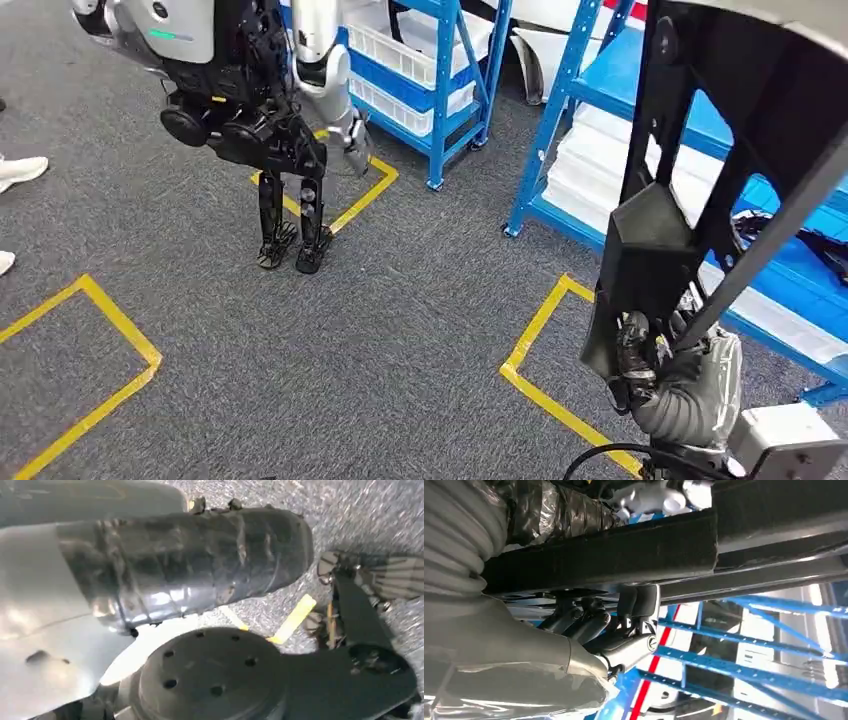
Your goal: Take the parts from the cabinet and place them on the table.
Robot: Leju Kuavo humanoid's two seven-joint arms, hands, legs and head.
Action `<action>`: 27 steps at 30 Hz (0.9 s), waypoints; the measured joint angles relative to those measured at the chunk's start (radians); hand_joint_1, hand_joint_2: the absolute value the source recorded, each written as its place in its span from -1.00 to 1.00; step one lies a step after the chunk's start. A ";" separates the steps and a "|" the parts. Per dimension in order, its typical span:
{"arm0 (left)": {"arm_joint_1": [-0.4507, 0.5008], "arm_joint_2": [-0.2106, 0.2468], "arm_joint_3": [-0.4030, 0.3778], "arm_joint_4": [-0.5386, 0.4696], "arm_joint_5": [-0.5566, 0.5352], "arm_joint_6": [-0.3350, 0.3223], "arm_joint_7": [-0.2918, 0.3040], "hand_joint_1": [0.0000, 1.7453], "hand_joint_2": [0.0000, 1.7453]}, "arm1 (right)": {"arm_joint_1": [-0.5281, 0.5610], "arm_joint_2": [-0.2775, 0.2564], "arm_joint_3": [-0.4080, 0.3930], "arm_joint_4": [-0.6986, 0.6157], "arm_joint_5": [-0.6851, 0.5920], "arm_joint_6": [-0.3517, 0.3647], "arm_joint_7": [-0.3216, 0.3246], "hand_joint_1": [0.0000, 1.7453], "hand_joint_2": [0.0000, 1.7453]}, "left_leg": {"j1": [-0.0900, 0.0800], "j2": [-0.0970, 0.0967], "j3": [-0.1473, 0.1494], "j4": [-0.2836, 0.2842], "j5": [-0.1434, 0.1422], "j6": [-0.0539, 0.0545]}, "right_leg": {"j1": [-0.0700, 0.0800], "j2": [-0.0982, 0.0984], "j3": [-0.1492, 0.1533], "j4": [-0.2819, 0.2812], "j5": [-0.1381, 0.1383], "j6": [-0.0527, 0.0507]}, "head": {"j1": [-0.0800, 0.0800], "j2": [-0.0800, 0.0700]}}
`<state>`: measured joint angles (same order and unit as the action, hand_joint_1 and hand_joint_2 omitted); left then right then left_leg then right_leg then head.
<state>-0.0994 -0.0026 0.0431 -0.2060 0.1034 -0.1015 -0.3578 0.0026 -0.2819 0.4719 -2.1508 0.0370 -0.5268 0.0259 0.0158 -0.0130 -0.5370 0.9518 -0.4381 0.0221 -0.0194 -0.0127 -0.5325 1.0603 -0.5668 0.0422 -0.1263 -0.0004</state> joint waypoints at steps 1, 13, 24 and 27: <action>0.000 -0.003 0.000 0.000 0.000 0.000 0.000 -1.00 -1.00 | 0.000 0.000 0.000 0.000 -0.003 0.000 0.000 1.00 1.00 | -0.002 0.000 -0.005 0.000 0.002 0.003 | 0.000 0.000 -0.042 0.085 -0.037 0.001 | 0.002 0.000; 0.000 -0.012 0.001 0.000 -0.006 0.003 -0.008 -1.00 -1.00 | -0.019 0.005 0.002 0.006 -0.017 0.025 -0.029 1.00 1.00 | -0.024 -0.003 -0.021 0.004 0.016 -0.018 | 0.013 -0.004 0.036 -0.137 0.112 -0.053 | 0.005 0.000; -0.003 0.008 0.000 -0.001 -0.015 0.005 -0.014 -1.00 -1.00 | -0.032 0.034 0.018 0.042 -0.011 0.046 -0.037 1.00 1.00 | -0.008 0.030 0.003 0.009 -0.014 -0.047 | 0.010 -0.013 0.027 -0.110 0.104 -0.033 | -0.001 0.000; -0.005 0.008 -0.001 -0.001 -0.018 0.005 -0.014 -1.00 -1.00 | -0.040 0.035 0.027 0.053 -0.006 0.059 -0.039 1.00 1.00 | -0.012 0.013 -0.008 0.014 -0.008 -0.018 | 0.007 -0.027 0.027 -0.120 0.109 -0.020 | 0.003 0.000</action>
<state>-0.1042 0.0050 0.0423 -0.2071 0.0851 -0.0969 -0.3723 -0.0378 -0.2464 0.4994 -2.0981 0.0313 -0.4681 -0.0126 0.0039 0.0002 -0.5454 0.9660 -0.4463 0.0042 -0.0121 -0.0397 -0.5059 0.9407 -0.4580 0.0223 -0.1228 0.0000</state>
